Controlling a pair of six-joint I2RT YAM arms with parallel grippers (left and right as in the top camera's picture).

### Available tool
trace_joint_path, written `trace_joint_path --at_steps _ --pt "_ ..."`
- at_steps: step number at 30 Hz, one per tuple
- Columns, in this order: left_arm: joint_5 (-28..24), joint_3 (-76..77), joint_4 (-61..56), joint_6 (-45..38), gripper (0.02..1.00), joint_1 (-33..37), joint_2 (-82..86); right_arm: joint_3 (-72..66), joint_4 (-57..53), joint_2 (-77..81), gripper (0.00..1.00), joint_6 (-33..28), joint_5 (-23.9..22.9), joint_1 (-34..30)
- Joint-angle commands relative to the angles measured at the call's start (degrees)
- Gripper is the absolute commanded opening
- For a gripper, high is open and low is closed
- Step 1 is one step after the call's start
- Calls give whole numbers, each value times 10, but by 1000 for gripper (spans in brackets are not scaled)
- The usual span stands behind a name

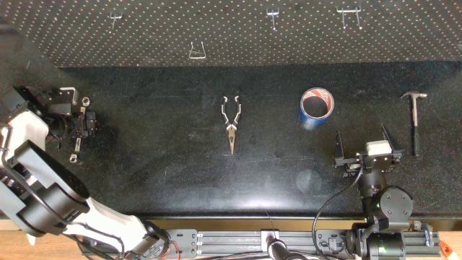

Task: Place Tools Onto Pegboard

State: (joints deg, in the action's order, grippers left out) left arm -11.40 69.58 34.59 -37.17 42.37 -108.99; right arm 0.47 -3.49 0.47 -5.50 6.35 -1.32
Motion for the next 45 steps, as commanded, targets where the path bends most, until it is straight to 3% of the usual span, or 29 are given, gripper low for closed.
trace_joint_path --at_steps 1,9,11,13,14,15,16,20,23,29,30,31,38,45 --pt "-9 13 -2 10 993 -1 -13 -2 -2 -4 978 -6 7 3" --pt "-13 13 -2 14 996 -1 -13 -2 -2 -4 978 -6 7 3" --pt "-13 13 -2 14 928 -1 -13 -2 -2 -4 978 -6 7 3" --pt "-13 13 -2 14 831 -1 -13 -2 -2 -4 978 -6 7 3" --pt "-13 13 -2 14 746 -1 -13 -2 -2 -4 978 -6 7 3" --pt "-13 12 -1 14 570 -1 -13 -2 -2 -4 978 -6 7 3" --pt "-13 13 -2 14 503 -1 -13 -2 -2 -4 978 -6 7 3" --pt "-13 12 -2 14 364 -1 -13 -2 -2 -4 978 -6 7 3" --pt "-13 12 -6 14 143 -1 -13 -2 -2 -4 978 -6 7 3" --pt "-13 13 -6 14 121 -1 -13 -2 -2 -4 978 -6 7 3" --pt "-13 13 -9 14 38 -1 -13 -2 -2 -4 978 -6 7 3" --pt "-13 12 -10 14 29 -1 -13 -2 -2 -4 978 -6 7 3" --pt "-13 12 25 24 29 -1 1 -2 -2 -4 978 -6 7 3" --pt "-8 -24 18 24 29 -1 143 -2 -2 -4 978 -6 7 3"
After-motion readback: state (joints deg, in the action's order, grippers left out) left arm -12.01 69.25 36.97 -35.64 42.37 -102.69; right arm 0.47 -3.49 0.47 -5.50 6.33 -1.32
